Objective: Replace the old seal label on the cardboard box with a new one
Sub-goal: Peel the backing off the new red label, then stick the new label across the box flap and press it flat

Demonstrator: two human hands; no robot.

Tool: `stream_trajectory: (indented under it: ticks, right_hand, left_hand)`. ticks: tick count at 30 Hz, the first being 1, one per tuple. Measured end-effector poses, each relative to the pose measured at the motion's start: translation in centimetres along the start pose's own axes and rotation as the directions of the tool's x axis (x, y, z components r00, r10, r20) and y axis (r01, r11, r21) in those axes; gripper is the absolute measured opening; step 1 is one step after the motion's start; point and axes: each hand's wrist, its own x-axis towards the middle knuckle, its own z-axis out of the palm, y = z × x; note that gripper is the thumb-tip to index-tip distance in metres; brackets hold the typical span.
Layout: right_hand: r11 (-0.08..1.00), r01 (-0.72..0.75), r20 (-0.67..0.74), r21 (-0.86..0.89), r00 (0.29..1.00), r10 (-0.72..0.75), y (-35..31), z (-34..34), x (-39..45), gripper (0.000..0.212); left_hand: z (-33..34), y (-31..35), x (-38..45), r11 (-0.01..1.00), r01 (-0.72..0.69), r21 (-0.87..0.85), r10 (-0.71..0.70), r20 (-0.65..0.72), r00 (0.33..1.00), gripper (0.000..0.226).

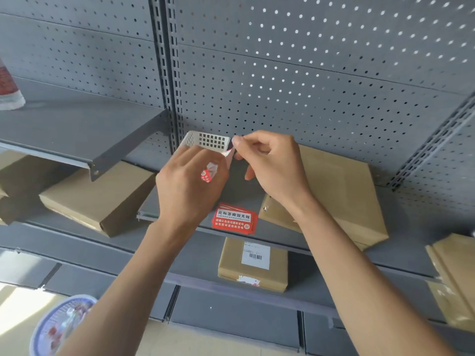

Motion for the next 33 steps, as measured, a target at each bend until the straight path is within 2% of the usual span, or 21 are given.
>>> stream_trajectory:
  ticks: [10,18,20,22,25,27,29,31,33]
  right_hand:
    - [0.991,-0.120,-0.038,-0.057,0.992,0.118,2.3,-3.7,-2.0,0.010]
    - [0.963,-0.232,-0.138,-0.141,0.967,0.213,4.1,-6.5,-3.9,0.011]
    - [0.961,-0.242,-0.171,-0.131,0.961,0.219,4.5,-7.3,-4.4,0.011]
    - [0.963,-0.234,-0.206,-0.132,0.957,0.205,4.8,-8.1,-4.9,0.011]
    - [0.969,-0.227,-0.258,-0.095,0.946,0.197,5.5,-9.6,-5.8,0.010]
    - [0.977,-0.211,-0.291,-0.017,0.936,0.197,6.0,-10.4,-6.5,0.010]
    - [0.982,-0.183,-0.323,0.044,0.928,0.188,6.5,-10.9,-7.1,0.010]
    - [0.983,-0.160,-0.338,0.086,0.924,0.180,6.9,-11.1,-7.6,0.010]
    - [0.983,-0.144,-0.346,0.114,0.922,0.175,7.3,-11.1,-8.0,0.010]
  left_hand:
    - [4.0,2.4,-2.1,0.973,-0.232,0.014,0.231,0.056,0.971,0.016]
    - [6.5,5.1,-3.3,0.933,-0.354,-0.064,0.357,0.043,0.933,0.018]
    - [7.0,5.7,-3.6,0.934,-0.340,-0.113,0.349,0.074,0.934,0.016]
    - [7.1,6.3,-4.0,0.949,-0.254,-0.187,0.282,0.144,0.949,0.013]
    - [7.3,7.0,-4.4,0.948,0.007,-0.319,0.079,0.256,0.963,0.013]
    - [7.5,7.1,-4.5,0.898,0.223,-0.381,-0.101,0.314,0.944,0.010]
    - [7.8,7.4,-4.5,0.816,0.403,-0.415,-0.245,0.382,0.891,0.010]
    - [8.0,7.8,-4.5,0.761,0.497,-0.417,-0.315,0.432,0.845,0.010]
    - [8.1,8.2,-4.6,0.750,0.517,-0.413,-0.331,0.443,0.833,0.011]
